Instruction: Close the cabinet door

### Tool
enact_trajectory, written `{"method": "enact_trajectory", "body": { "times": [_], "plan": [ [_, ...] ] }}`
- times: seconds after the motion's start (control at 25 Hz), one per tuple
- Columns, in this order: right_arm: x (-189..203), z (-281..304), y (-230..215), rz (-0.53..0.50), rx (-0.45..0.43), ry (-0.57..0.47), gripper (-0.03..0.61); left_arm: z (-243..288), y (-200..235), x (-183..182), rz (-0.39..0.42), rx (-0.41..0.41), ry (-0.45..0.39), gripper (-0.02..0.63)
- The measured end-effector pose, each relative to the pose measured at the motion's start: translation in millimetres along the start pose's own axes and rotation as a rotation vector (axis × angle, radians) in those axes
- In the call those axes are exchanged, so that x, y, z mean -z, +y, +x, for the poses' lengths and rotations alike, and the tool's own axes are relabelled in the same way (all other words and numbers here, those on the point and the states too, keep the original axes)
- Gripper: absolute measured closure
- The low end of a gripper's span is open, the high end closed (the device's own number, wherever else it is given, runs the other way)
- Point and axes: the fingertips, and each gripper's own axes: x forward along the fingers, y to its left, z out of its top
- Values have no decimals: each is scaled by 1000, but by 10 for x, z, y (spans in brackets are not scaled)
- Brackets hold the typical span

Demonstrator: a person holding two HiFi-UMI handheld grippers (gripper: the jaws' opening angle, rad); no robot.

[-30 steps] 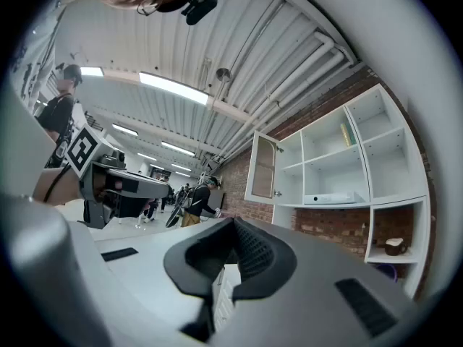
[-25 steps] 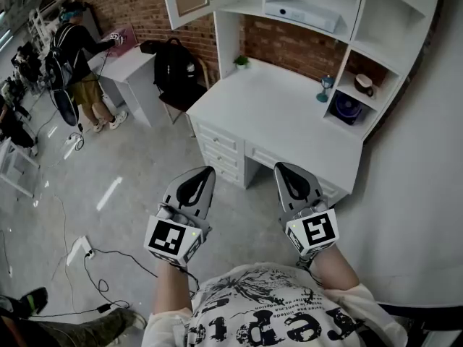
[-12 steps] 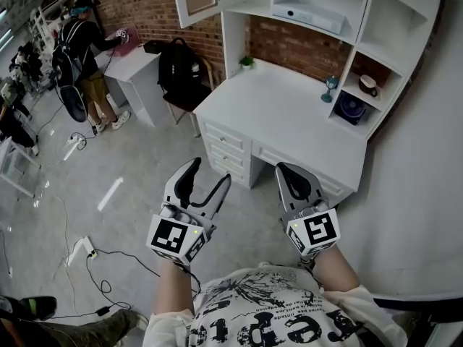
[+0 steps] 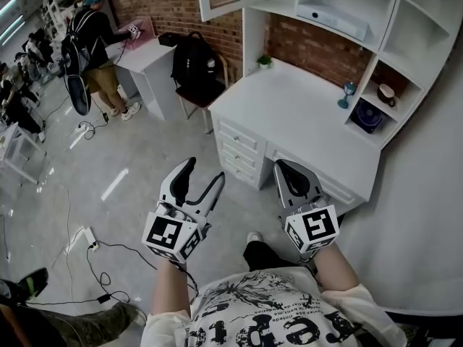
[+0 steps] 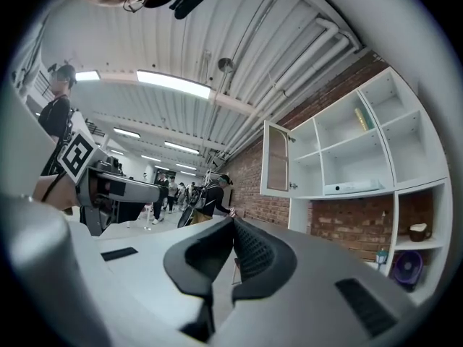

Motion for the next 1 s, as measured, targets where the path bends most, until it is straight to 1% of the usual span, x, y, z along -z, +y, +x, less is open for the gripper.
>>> {"method": "enact_trajectory", "body": {
  "times": [0.16,0.28,0.4,0.48,0.64,0.76,1.0],
  "plan": [
    [191,410,-158,8,-40,11,563,288,292,137,-8,-38,12,330],
    [392,781,-401,25,-61,24,563,637,514,266,-14,-61,28,330],
    [489,1237,-692,24,-78,39,563,1073,813,230,-5,-95,13,330],
    [468,1564,-887,11,-94,42,563,1383,1028,149,-11,-115,-6,330],
    [361,2212,-1281,-18,-127,24,563,1992,1385,5,5,-120,-37,313],
    [291,2651,-1491,-35,-144,8,563,2345,1662,-58,12,-127,-61,307],
    [246,3413,-1749,-51,-167,-16,563,2914,2210,-23,19,-140,-51,305]
  ]
}}
